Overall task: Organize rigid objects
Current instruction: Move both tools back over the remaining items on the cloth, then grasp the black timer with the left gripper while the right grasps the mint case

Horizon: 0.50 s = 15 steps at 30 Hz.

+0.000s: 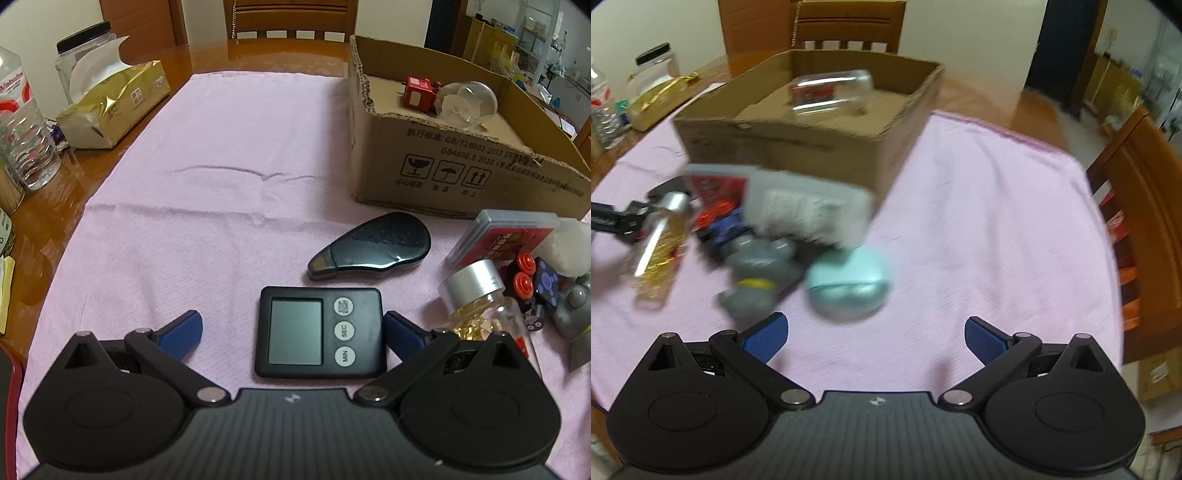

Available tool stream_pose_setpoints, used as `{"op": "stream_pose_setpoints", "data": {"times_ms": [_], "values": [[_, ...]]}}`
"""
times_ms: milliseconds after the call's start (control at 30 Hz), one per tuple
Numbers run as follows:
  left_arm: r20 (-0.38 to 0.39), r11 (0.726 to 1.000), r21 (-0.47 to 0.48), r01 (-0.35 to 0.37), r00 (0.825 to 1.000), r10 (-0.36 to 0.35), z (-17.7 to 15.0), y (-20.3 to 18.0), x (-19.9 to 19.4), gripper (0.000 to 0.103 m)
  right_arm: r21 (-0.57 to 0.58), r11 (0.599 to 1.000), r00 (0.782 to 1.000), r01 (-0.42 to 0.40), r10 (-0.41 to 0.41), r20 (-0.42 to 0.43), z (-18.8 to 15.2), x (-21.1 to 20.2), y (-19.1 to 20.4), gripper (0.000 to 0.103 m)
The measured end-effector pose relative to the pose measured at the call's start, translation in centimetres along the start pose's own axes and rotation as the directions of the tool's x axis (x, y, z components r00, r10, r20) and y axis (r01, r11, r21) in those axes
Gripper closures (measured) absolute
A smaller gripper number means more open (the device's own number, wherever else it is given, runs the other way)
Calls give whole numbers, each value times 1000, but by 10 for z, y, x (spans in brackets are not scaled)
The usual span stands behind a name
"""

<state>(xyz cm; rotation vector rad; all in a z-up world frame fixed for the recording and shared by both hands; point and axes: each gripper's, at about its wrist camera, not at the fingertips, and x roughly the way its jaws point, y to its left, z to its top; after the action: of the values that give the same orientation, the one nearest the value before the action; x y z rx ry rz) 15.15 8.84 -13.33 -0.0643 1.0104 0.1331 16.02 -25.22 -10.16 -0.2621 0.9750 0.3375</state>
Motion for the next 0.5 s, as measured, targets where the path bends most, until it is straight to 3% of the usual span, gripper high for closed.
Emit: {"op": "stream_pose_setpoints", "data": {"times_ms": [167,333,500], "values": [[-3,1000,-1,-1,1000,1,0,0,0,0,-88,996,1000,-21,20,-14,10,17,2,1],[-4,1000,-6,-4,1000,4,0,0,0,0,-62,994,996,-85,84,-15,21,36,9,1],[-9,1000,-9,-6,1000,6,0,0,1,0,-34,998,998,-57,56,-24,23,43,2,1]]}}
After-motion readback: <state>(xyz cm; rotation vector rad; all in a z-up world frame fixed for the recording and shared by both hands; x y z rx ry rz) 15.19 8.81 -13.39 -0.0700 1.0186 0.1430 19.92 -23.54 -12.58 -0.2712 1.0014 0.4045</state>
